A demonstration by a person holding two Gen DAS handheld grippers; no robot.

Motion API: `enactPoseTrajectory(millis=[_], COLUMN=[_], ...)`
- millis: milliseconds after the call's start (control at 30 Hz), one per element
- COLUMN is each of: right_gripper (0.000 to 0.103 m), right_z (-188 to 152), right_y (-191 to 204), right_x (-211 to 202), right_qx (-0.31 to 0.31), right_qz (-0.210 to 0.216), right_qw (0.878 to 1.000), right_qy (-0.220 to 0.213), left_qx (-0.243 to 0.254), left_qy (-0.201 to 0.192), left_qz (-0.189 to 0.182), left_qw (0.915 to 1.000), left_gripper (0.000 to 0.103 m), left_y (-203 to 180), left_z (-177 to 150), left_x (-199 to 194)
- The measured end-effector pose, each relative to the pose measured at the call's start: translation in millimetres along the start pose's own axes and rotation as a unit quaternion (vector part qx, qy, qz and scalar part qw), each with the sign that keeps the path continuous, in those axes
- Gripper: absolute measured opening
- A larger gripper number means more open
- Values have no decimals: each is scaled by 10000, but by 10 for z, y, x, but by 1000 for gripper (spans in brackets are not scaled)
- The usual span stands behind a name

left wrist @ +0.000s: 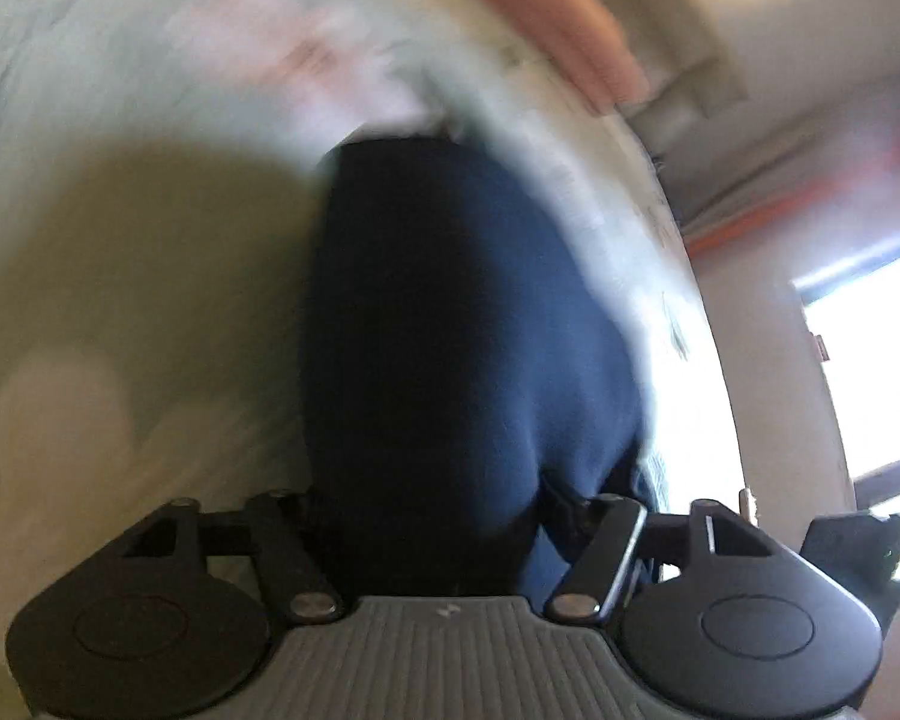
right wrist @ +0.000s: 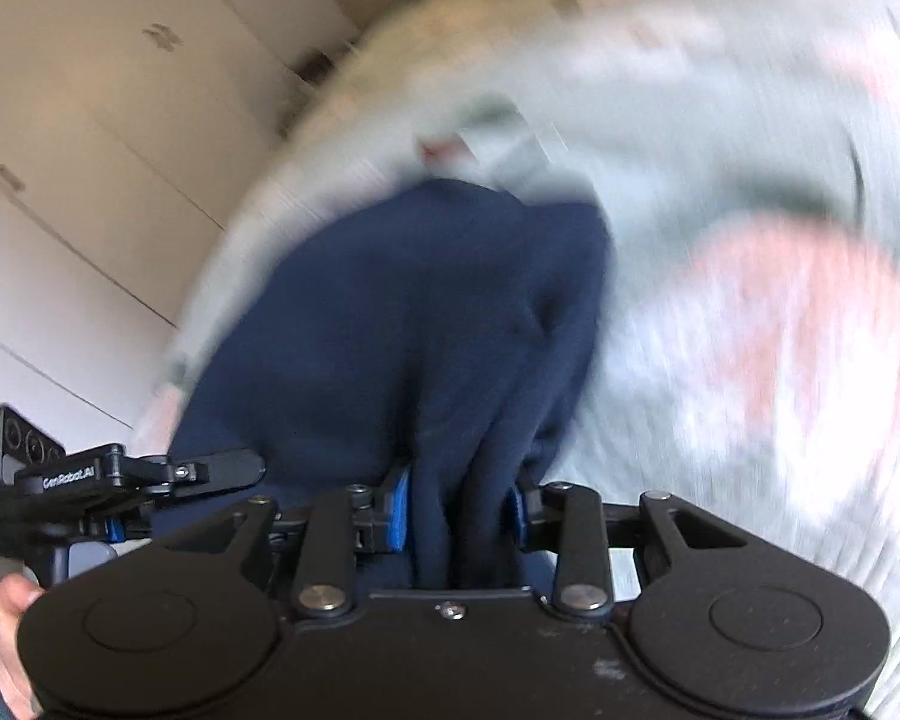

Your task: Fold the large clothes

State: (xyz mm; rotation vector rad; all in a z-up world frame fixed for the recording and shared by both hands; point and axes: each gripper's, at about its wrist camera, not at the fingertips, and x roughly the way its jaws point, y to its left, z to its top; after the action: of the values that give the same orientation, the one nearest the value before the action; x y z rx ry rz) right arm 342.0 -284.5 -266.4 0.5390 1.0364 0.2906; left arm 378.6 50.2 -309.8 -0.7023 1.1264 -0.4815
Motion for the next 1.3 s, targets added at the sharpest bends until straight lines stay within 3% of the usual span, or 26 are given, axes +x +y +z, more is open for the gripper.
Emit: enactPoseTrajectory(millis=[33,67,100,200,333,400,433,467,533,600,667,800,833,900,933,967,1000,1067,1133,1233,1300], right_gripper=[59,71,75,76,77,55,24,8,0,0,0,1,8,9,10,18,20,19,16,16,16], right_z=[-37,-51,-37,85,331,429,451,478,476,496,516,323,209,-2,-174,-348,-531,-814,-1109,-1363,-1395], right_y=[-68,-103,-105,-78,412,746,860,950,953,752,579,538,566,725,847,951,1016,926,725,521,550], right_x=[-32,-120,-231,-554,-633,-365,-176,80,545,687,557,126,-44,-244,-302,-286,-213,-88,-117,-244,-363], right_qx=[201,265,231,75,-821,-1516,-1818,-2111,-2501,-2406,-2020,-1689,-1648,-1738,-1907,-2108,-2295,-2220,-2149,-1965,-1891], right_qz=[65,62,-73,-363,-453,-340,-304,-393,-838,-959,-822,-1319,-1180,-845,-727,-735,-913,-1320,-1553,-1705,-1761], right_qw=[9998,9996,9995,9979,9895,9805,9764,9719,9613,9617,9701,9645,9651,9650,9635,9617,9593,9613,9605,9624,9629], right_qy=[-39,-121,-200,-525,-1101,-1206,-1123,-967,-792,-900,-1060,-1543,-1658,-1775,-1734,-1592,-1369,-954,-842,-783,-774], left_qx=[-134,-168,-79,232,1048,1552,1742,1916,2247,2635,2718,2672,2728,2748,2692,2668,2680,2577,2512,2668,2900], left_qy=[-133,-296,-477,-1081,-1156,-828,-595,-316,175,185,-9,-480,-631,-835,-892,-935,-943,-914,-814,-719,-719], left_qz=[-167,-126,64,411,12,-350,-452,-546,-607,-540,-547,-509,-409,-192,-95,-2,70,156,190,413,691], left_qw=[9997,9993,9988,9930,9878,9838,9819,9794,9724,9630,9608,9611,9591,9577,9589,9592,9588,9618,9643,9602,9518], left_gripper=[70,70,70,71,68,67,67,66,57,46,45,42,42,42,42,42,42,42,40,38,38], left_y=[48,51,21,-98,-455,-643,-683,-706,-662,-607,-488,-316,-339,-380,-407,-430,-495,-550,-575,-681,-787], left_z=[-30,-47,-51,-23,40,-34,-86,-162,-402,-655,-807,-856,-910,-996,-998,-1012,-1041,-1081,-1059,-1109,-1167], left_x=[-85,-223,-389,-848,-952,-761,-643,-516,-302,-318,-462,-606,-669,-690,-668,-651,-620,-629,-571,-535,-539])
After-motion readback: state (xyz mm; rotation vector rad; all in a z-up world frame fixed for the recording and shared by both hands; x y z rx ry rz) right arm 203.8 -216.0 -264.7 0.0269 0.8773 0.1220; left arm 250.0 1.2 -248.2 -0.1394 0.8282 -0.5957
